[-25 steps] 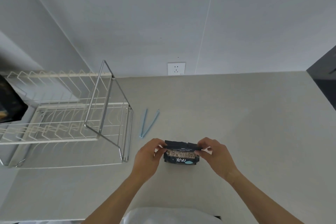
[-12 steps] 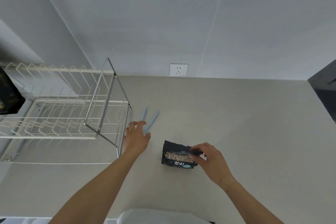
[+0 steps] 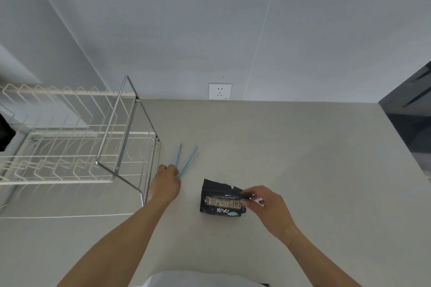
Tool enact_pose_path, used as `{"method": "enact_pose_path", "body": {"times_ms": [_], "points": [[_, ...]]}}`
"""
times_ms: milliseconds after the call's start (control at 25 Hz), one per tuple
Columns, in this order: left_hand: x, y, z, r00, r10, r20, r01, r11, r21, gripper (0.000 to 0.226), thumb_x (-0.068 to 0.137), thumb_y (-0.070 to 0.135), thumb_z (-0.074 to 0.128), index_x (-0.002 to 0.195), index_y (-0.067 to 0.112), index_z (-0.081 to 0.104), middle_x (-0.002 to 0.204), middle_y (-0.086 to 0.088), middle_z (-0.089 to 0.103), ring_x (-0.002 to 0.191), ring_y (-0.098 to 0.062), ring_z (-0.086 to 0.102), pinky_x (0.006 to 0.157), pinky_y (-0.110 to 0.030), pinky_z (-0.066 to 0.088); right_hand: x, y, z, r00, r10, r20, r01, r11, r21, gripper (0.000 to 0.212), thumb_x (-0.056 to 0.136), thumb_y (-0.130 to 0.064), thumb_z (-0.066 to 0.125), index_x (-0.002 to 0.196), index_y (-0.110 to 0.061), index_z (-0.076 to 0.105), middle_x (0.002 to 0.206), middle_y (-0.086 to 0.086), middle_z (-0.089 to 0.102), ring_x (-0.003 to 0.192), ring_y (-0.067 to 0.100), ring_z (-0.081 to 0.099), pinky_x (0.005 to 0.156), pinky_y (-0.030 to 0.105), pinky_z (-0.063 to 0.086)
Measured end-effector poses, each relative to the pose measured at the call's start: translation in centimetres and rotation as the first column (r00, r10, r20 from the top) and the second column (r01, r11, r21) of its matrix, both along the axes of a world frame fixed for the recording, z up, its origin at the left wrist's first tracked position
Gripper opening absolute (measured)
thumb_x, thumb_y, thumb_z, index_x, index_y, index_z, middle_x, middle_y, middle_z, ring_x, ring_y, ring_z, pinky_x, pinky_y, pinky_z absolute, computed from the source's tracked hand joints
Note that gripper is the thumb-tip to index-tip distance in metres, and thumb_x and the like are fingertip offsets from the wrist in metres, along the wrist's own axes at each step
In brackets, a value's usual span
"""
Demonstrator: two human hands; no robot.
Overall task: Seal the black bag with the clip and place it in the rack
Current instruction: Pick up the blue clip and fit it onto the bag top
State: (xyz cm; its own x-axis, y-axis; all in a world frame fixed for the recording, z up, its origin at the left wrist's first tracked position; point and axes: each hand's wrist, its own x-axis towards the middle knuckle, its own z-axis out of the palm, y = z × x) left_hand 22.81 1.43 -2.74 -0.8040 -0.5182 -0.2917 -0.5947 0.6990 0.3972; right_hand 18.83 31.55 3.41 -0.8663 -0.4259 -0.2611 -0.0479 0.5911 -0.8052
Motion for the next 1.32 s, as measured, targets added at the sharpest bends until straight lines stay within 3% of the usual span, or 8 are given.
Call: {"method": "enact_pose_path", "body": {"times_ms": [200,360,480,600,960,1200,1320], "points": [[3.2,1.3,3.1,0.928,0.086,-0.362,-0.004,0.975,0.221,0.012,0.087,0.016,0.068,0.093,0.023,0.062,0.104,0.001,0.059,0.074,-0.006,0.06,0.058,-0.022,0.049,0.5,-0.2,0.1,0.999,0.019,-0.032,-0.02,0.999,-0.044,0.029,0.089,-0.02,0.066,0.111,-0.039,0.068,0.103,-0.017,0.067,0.091,0.004,0.063,0.078,0.016,0.048],[5.9,1.3,7.2,0.809,-0.228,-0.542,0.298,0.954,0.043,0.015,0.084,0.017,0.071,0.093,0.024,0.062,0.105,0.01,0.056,0.08,-0.005,0.061,0.059,-0.017,0.053,0.4,-0.5,-0.1,0.999,0.0,-0.042,-0.001,0.999,-0.041,0.019,0.09,-0.016,0.066,0.102,-0.028,0.073,0.101,-0.009,0.068,0.089,0.006,0.064,0.073,0.014,0.048],[6.6,1.4,8.9,0.711,-0.532,-0.46,0.517,0.839,-0.171,0.01,0.086,0.026,0.066,0.092,0.026,0.059,0.105,0.009,0.058,0.075,-0.004,0.06,0.053,-0.016,0.052,0.3,-0.7,-0.1,0.999,-0.043,-0.024,0.042,0.997,-0.064,0.018,0.088,-0.014,0.068,0.098,-0.027,0.075,0.099,-0.008,0.069,0.086,0.004,0.065,0.072,0.01,0.048],[6.3,1.8,9.0,0.671,-0.646,-0.364,0.592,0.762,-0.261,0.008,0.085,0.025,0.068,0.091,0.024,0.063,0.105,0.007,0.062,0.073,-0.006,0.06,0.05,-0.017,0.051,0.3,-0.8,-0.1,0.997,-0.076,0.007,0.077,0.992,-0.096,0.018,0.086,-0.014,0.069,0.095,-0.027,0.075,0.098,-0.009,0.07,0.084,0.001,0.065,0.071,0.01,0.049],[4.0,3.2,8.7,0.664,-0.613,-0.429,0.584,0.783,-0.215,0.013,0.085,0.022,0.07,0.091,0.026,0.06,0.106,0.013,0.064,0.086,-0.008,0.06,0.052,-0.028,0.055,0.3,-0.5,0.1,0.985,-0.141,0.098,0.154,0.976,-0.151,0.033,0.081,-0.004,0.07,0.085,-0.037,0.071,0.096,-0.007,0.071,0.079,-0.003,0.064,0.068,0.005,0.048],[4.0,3.9,7.8,0.746,-0.515,-0.423,0.534,0.841,-0.082,0.032,0.082,0.02,0.073,0.098,0.035,0.05,0.101,0.017,0.064,0.082,0.002,0.051,0.061,-0.032,0.057,0.3,-0.8,-0.4,0.961,-0.174,0.214,0.221,0.951,-0.216,0.014,0.081,-0.006,0.074,0.091,-0.016,0.075,0.089,0.003,0.074,0.08,0.018,0.068,0.064,0.016,0.053],[3.9,4.0,7.4,0.794,-0.475,-0.38,0.504,0.864,-0.027,0.029,0.085,0.027,0.07,0.101,0.04,0.049,0.1,0.018,0.062,0.081,0.002,0.054,0.067,-0.031,0.056,0.1,-0.7,-0.1,0.936,-0.169,0.308,0.26,0.923,-0.283,0.027,0.079,0.006,0.07,0.094,-0.015,0.076,0.082,0.0,0.078,0.073,0.014,0.07,0.065,0.017,0.053]]}}
